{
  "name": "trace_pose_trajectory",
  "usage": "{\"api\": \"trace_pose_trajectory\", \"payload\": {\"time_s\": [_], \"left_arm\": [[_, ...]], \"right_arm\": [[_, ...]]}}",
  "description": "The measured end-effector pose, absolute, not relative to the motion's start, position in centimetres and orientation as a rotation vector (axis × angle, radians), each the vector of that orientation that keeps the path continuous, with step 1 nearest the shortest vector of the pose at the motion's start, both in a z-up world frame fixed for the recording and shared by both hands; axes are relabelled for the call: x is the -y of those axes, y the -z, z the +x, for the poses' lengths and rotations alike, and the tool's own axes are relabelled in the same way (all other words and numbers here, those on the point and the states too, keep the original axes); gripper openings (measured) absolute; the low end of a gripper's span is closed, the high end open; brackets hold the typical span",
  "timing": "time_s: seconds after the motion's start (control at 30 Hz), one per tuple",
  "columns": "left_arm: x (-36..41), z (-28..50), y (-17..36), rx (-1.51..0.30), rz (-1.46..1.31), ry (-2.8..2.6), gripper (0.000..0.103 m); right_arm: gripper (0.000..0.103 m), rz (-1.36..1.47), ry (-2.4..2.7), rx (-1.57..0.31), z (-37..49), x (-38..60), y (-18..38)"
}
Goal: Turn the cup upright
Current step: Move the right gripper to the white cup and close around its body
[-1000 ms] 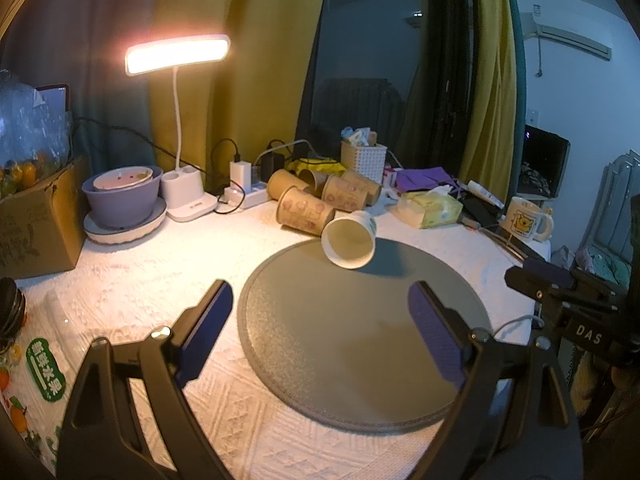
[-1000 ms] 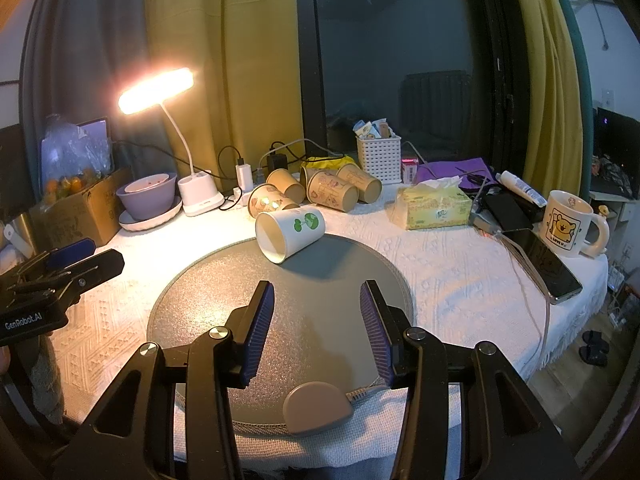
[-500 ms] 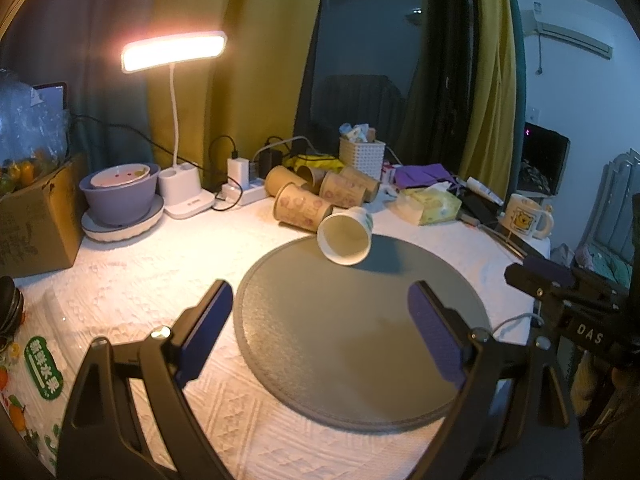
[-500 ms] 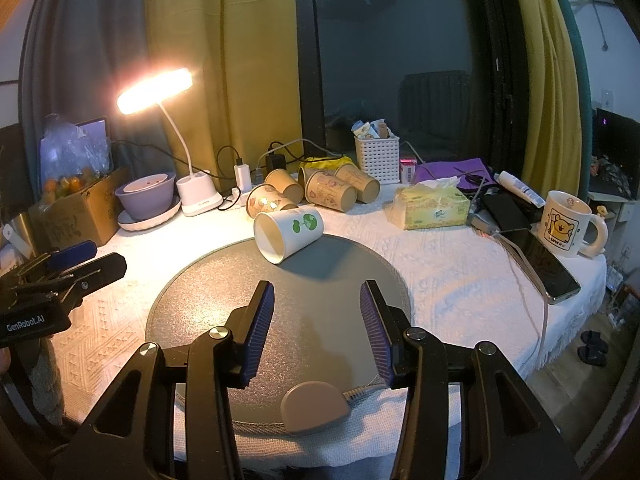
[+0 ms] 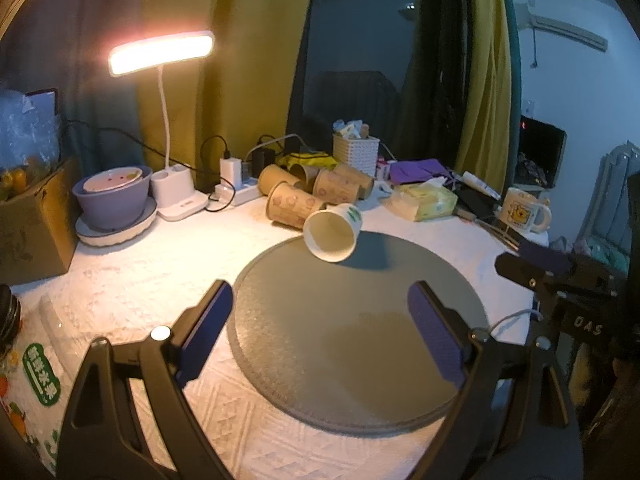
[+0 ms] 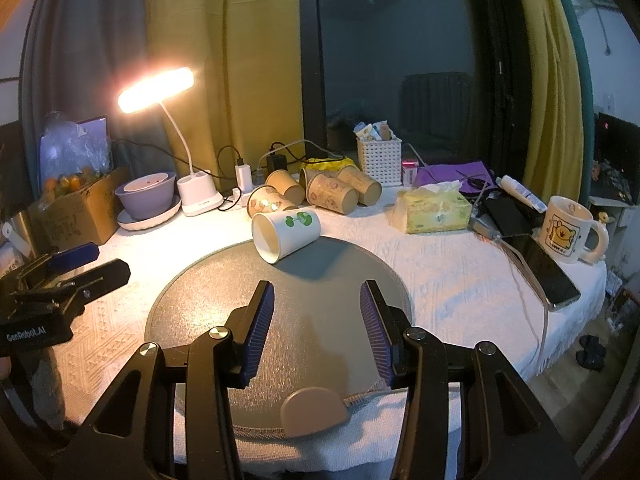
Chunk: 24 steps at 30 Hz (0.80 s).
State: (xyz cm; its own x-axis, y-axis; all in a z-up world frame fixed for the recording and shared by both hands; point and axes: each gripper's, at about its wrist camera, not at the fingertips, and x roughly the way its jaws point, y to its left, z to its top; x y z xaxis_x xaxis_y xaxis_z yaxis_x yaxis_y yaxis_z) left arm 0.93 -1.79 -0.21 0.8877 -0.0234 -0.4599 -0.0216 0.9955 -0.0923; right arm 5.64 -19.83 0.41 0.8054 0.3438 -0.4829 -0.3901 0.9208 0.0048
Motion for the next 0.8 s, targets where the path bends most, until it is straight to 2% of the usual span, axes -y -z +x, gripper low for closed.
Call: {"api": "trace_pose_trajectory", "payload": {"time_s": [0.03,0.07,0.53,0.8], "left_arm": [[2.0,1.5,0.3,-0.494,-0.086,0.008,0.09],[2.1,2.1,0.4,-0.507,-0.079,0.012,0.09],[2.2,16.5,2.9,-0.683,-0.098,0.075,0.09],[2.4,22.3,4.0,-0.723,-0.081,0.059,0.09]], "right_arm": [[0.067,-0.095,-0.394,-0.497,5.9,19.9,-0.5],[0.068,-0.089,-0.397,-0.497,6.3,20.1,-0.5],[0.068,-0.141,-0.386,-0.581,16.7,20.9,0.8],[0.068,-0.135,-0.423,-0.623,21.6,21.0,2.0]]}}
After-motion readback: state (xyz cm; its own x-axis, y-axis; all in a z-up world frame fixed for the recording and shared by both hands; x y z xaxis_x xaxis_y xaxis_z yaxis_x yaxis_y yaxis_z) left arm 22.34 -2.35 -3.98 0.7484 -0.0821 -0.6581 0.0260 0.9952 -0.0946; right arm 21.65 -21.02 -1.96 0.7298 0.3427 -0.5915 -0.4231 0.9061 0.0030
